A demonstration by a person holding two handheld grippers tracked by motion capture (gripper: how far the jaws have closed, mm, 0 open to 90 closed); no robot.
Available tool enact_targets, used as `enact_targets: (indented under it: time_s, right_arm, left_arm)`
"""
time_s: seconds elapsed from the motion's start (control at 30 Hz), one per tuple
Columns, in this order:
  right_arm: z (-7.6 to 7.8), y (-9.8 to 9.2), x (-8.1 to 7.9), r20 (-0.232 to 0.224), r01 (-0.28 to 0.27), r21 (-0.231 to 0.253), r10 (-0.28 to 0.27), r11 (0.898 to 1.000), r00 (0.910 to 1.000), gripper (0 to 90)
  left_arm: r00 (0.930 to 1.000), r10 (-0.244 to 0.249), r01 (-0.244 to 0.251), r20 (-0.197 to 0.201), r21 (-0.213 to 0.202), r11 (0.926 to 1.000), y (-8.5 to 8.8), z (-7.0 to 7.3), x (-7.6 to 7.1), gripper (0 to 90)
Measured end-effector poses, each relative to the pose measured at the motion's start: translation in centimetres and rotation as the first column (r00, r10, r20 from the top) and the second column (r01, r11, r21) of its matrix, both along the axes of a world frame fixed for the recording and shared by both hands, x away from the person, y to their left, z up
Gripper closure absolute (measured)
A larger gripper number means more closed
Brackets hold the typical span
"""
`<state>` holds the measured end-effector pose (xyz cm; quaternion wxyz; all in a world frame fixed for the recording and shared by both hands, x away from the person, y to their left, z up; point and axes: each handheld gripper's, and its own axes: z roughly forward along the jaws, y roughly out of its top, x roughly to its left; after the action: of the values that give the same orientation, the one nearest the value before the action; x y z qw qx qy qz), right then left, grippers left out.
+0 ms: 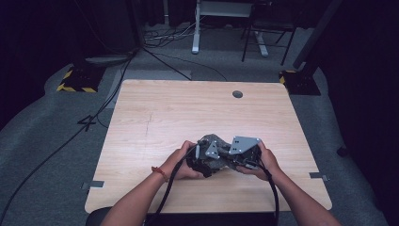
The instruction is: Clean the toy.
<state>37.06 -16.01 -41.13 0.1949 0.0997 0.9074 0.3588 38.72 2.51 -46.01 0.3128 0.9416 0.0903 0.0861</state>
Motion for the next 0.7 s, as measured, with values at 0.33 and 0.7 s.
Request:
enact_targets:
  time_s: [0.33, 0.7]
  right_arm:
    - [-2.3, -3.7, 2.1, -0.159, 0.093, 0.074, -0.081, 0.993, 0.9840, 78.4]
    - [-2.2, -4.2, 2.0, -0.256, 0.044, 0.290, 0.033, 0.956, 0.9661, 78.6]
  left_arm:
    - [1.0000, -0.001, 0.001, 0.000, -0.113, 0.9936, 1.4, 1.2, -0.1, 33.9]
    - [0.9997, -0.011, 0.014, 0.021, -0.148, 0.9889, 1.4, 1.3, -0.4, 33.4]
